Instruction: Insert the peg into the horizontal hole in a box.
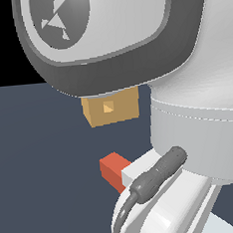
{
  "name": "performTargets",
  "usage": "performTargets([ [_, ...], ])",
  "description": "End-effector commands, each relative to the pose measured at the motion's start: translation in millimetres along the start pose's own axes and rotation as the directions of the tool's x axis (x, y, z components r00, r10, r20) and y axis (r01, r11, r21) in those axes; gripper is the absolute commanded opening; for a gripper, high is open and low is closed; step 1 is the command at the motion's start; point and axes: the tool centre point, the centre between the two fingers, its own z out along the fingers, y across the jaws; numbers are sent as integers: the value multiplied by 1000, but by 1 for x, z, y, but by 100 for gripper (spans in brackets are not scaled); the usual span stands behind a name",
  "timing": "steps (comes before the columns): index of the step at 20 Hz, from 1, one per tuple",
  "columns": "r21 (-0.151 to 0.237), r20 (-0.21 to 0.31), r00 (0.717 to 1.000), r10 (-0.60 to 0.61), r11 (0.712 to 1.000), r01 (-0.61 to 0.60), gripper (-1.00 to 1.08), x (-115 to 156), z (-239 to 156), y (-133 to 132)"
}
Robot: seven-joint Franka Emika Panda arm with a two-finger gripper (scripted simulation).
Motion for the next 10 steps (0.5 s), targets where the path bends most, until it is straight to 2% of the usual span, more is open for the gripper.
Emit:
performTargets([
  [1,-2,2,1000,8,1000,-8,-100,7,-3,4],
  [10,-2,2,997,74,997,-74,-100,56,-14,22],
])
